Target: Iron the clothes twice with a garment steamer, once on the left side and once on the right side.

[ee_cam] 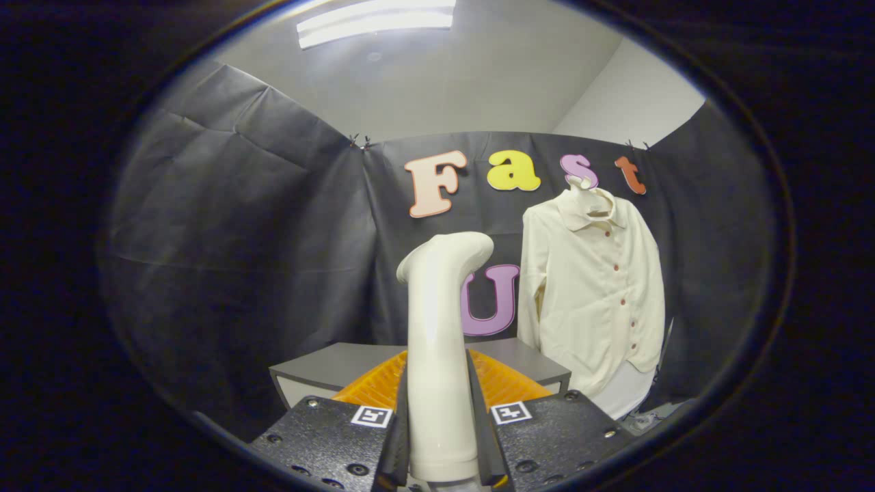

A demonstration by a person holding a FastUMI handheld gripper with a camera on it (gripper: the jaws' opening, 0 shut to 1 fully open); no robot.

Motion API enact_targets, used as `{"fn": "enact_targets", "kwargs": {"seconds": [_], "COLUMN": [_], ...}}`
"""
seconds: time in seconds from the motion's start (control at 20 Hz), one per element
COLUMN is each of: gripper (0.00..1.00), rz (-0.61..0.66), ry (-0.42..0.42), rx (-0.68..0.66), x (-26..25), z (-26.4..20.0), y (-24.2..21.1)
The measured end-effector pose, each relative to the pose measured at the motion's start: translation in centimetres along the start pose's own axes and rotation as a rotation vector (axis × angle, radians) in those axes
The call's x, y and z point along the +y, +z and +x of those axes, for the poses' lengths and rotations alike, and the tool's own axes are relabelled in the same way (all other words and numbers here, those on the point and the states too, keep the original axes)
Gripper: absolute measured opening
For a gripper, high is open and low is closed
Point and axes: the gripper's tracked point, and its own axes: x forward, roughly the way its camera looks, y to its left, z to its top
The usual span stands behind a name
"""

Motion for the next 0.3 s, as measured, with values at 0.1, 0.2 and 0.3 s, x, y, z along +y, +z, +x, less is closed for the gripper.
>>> {"fn": "enact_targets", "kwargs": {"seconds": [0.1, 0.2, 0.3], "gripper": [0.38, 0.38, 0.38], "rz": [0.001, -0.007, -0.002], "ry": [0.001, -0.007, -0.005], "rx": [0.006, 0.005, 0.011], "x": [-0.09, -0.39, -0.29], "z": [0.1, 0.23, 0.19], "y": [-0.16, -0.12, -0.38]}}
